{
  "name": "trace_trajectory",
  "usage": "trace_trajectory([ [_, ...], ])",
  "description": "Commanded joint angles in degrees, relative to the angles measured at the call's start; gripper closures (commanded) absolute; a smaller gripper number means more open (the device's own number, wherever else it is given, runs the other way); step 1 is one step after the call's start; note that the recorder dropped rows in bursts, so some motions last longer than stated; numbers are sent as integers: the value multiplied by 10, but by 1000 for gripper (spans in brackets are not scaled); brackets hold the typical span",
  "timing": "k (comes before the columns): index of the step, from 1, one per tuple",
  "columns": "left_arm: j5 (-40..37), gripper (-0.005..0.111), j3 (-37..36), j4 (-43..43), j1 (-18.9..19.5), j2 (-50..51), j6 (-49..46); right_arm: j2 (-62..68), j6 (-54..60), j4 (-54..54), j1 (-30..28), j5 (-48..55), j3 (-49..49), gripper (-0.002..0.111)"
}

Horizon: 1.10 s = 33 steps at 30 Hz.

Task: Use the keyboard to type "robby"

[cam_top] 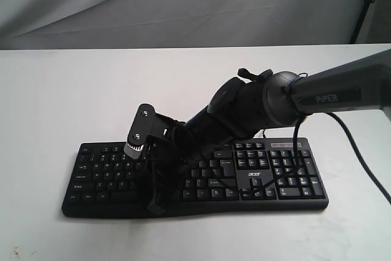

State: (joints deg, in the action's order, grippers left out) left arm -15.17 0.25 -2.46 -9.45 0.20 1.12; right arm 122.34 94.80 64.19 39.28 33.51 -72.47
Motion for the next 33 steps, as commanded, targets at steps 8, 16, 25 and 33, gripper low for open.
trace_trajectory([
  [8, 3, 107, -2, -3, -4, -2, 2, -35, -1, -8, 1, -1, 0, 108],
  [16, 3, 107, -2, -3, -4, -2, 2, -32, -4, -10, 1, 0, 0, 108],
  [25, 3, 107, -2, -3, -4, -2, 2, 3, -5, -13, 1, 2, 0, 108],
  [33, 3, 107, -2, -3, -4, -2, 2, -1, -5, -13, 1, 5, 0, 108],
])
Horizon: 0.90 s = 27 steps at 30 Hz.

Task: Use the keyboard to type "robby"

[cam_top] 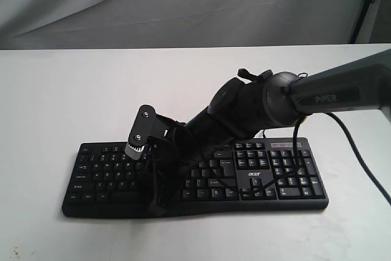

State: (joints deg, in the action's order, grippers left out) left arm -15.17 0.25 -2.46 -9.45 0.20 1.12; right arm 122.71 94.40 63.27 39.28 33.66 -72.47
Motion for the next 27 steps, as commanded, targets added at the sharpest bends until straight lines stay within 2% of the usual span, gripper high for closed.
trace_trajectory([
  [1, 3, 107, -2, -3, -4, -2, 2, -6, -1, -3, 1, 3, 0, 108],
  [21, 3, 107, -2, -3, -4, -2, 2, -36, 0, -14, -7, -41, -10, 108],
  [27, 3, 107, -2, -3, -4, -2, 2, -18, -5, -11, -33, 11, -46, 108],
])
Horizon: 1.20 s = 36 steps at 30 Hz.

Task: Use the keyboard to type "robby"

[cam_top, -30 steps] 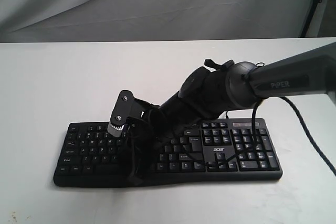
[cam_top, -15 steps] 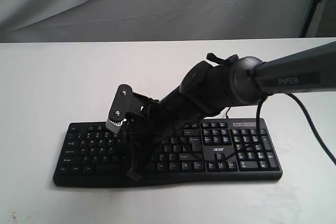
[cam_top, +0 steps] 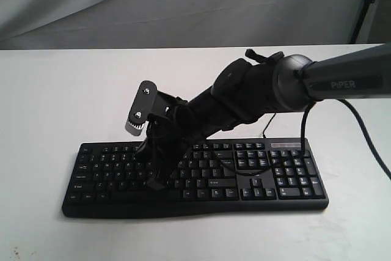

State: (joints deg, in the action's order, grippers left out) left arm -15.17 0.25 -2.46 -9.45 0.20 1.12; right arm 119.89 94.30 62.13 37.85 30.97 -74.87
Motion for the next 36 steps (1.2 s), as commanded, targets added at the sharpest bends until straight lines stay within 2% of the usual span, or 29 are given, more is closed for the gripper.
trace_trajectory([
  [1, 3, 107, -2, -3, -4, -2, 2, 15, -4, -1, -20, 44, -26, 108],
  [36, 3, 107, -2, -3, -4, -2, 2, 25, -11, -22, -20, 30, -32, 108],
])
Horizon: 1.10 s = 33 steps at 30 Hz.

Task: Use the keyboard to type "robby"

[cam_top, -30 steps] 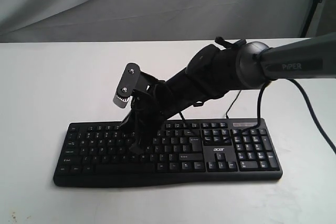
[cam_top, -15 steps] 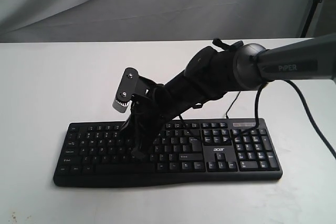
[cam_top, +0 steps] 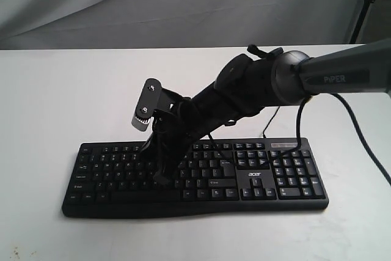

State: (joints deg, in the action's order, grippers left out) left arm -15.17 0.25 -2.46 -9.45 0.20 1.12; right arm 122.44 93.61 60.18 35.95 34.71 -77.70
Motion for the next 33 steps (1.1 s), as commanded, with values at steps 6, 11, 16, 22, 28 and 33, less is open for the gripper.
trace_trajectory([
  [6, 3, 107, -2, -3, -4, -2, 2, 0, -4, -3, -2, -26, -4, 108],
  [11, 3, 107, -2, -3, -4, -2, 2, 12, -4, 0, -2, -7, -4, 108],
  [16, 3, 107, -2, -3, -4, -2, 2, 26, 10, 17, -2, -7, -4, 108],
  [22, 3, 107, -2, -3, -4, -2, 2, 25, 10, 18, -2, 20, -4, 108],
  [28, 3, 107, -2, -3, -4, -2, 2, 22, 10, 18, -2, 4, -4, 108],
  [33, 3, 107, -2, -3, -4, -2, 2, -46, 8, 14, -2, -12, -4, 108],
])
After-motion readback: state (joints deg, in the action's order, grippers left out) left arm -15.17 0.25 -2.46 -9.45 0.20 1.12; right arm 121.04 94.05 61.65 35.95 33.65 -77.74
